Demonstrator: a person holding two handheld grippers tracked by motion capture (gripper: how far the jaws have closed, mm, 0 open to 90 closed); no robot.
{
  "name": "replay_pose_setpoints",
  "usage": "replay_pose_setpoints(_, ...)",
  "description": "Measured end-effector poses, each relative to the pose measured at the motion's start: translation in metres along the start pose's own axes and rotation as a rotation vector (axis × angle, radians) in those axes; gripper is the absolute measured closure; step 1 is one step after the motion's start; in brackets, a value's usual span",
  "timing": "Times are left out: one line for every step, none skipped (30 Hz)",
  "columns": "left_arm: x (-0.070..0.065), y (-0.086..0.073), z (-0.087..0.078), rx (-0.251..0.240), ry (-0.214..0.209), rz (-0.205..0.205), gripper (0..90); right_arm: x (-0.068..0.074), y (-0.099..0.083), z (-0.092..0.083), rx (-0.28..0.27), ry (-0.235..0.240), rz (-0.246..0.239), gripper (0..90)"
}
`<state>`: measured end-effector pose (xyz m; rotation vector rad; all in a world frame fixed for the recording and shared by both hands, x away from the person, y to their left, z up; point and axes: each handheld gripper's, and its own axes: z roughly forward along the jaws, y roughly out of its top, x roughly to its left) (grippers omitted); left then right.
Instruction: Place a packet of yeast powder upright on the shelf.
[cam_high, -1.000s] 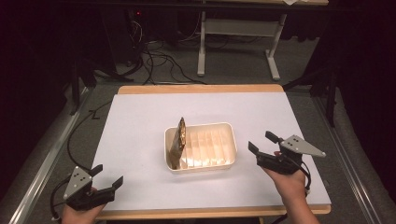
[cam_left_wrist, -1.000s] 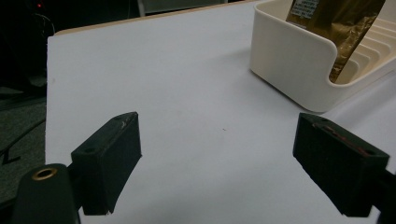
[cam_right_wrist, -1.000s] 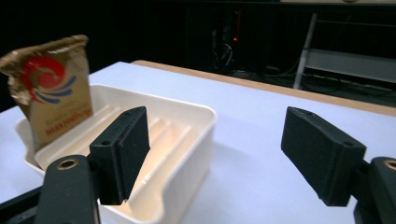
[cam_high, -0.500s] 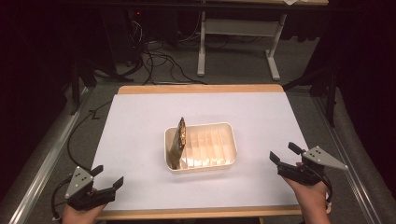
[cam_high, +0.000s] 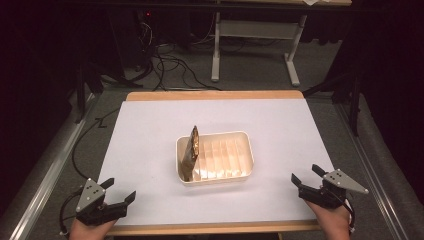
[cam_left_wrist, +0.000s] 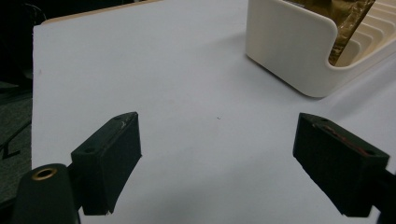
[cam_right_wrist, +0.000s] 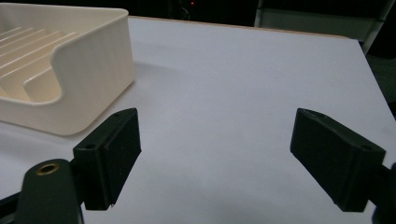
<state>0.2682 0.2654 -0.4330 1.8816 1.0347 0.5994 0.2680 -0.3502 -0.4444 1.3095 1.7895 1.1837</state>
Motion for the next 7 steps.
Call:
replay_pose_setpoints(0.0003,-0.0001,-0.0004,-0.003,0.001,-0.002,15.7,-0.0002,-0.0003,-0.0001,0.000,0.000,0.005,16.8)
replay_pose_setpoints(0.0007,-0.0002,-0.0009,-0.005,0.000,-0.004,15.7,-0.0007,-0.0004,-0.0001,0.000,-0.001,0.006,16.8)
replay_pose_setpoints(0.0010,-0.0003,-0.0013,-0.006,0.000,-0.004,15.7,-0.0008,-0.0004,-0.0002,0.000,-0.004,0.009,17.0)
replay_pose_setpoints(0.0014,-0.0004,-0.0017,-0.007,0.002,-0.005,15.7,-0.0009,-0.0003,-0.0002,0.000,-0.005,0.008,17.0)
replay_pose_setpoints(0.0018,-0.0004,-0.0023,-0.007,0.001,-0.005,15.6,-0.0010,-0.0003,0.0000,-0.001,-0.006,0.008,17.0)
replay_pose_setpoints(0.0020,-0.0004,-0.0028,-0.013,0.003,-0.010,15.6,-0.0011,-0.0004,0.0000,-0.002,-0.006,0.010,16.9)
replay_pose_setpoints(0.0023,-0.0003,-0.0033,-0.013,0.002,-0.010,15.7,-0.0017,-0.0005,0.0002,-0.006,-0.005,0.012,16.8)
